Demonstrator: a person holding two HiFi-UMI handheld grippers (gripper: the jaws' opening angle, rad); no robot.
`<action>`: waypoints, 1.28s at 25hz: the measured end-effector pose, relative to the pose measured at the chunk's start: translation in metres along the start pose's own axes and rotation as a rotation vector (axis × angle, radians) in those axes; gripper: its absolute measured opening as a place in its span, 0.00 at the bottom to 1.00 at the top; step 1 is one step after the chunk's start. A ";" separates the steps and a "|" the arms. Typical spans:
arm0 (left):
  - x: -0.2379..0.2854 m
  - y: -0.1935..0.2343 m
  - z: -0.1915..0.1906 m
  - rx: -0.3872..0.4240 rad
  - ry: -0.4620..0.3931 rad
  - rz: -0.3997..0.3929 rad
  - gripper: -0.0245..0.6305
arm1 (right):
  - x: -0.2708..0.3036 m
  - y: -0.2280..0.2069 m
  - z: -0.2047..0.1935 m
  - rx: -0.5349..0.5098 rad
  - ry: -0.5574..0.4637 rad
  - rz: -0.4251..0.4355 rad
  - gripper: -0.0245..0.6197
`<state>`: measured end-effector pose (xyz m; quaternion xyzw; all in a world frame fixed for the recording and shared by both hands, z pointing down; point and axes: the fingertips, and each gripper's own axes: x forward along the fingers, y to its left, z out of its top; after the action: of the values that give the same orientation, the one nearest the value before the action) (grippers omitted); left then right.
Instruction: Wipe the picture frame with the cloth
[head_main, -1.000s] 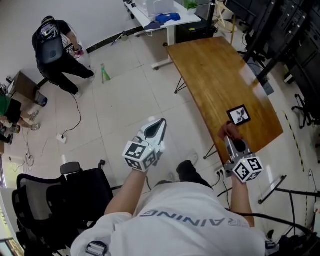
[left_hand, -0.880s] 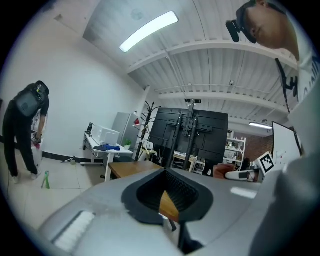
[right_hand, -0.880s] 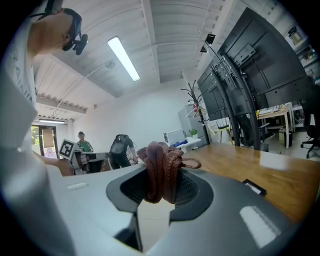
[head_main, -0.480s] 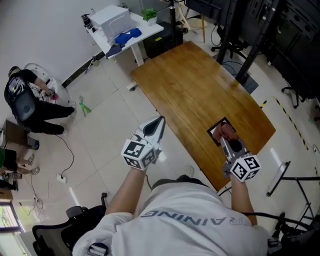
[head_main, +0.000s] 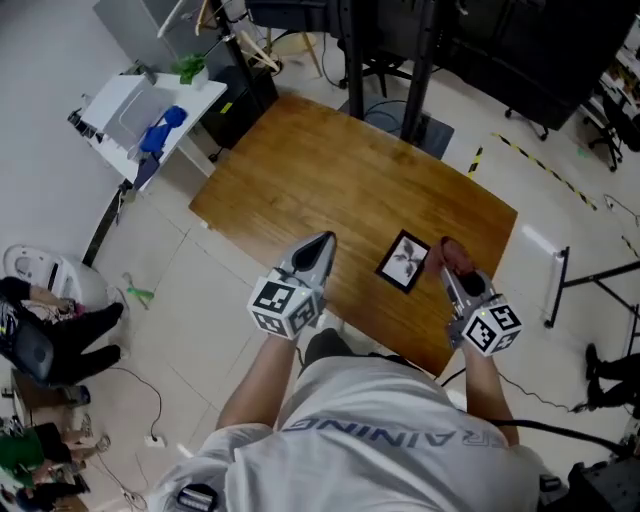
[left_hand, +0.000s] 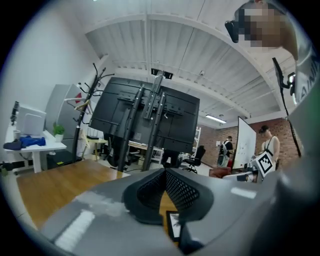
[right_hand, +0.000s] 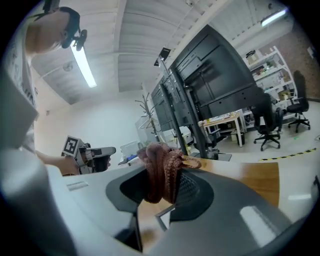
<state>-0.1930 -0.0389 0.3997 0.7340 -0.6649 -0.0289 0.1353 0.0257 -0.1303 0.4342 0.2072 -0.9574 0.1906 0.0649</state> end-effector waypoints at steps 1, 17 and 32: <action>0.014 -0.002 -0.001 0.002 0.015 -0.038 0.05 | -0.004 -0.008 0.002 0.011 -0.014 -0.038 0.22; 0.116 -0.025 -0.068 0.038 0.288 -0.499 0.05 | -0.022 -0.034 -0.039 0.228 -0.088 -0.442 0.22; 0.122 -0.043 -0.176 0.087 0.522 -0.553 0.05 | 0.024 -0.048 -0.068 0.321 -0.010 -0.379 0.22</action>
<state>-0.0982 -0.1270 0.5751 0.8734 -0.3854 0.1518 0.2560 0.0273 -0.1530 0.5178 0.3918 -0.8591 0.3237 0.0611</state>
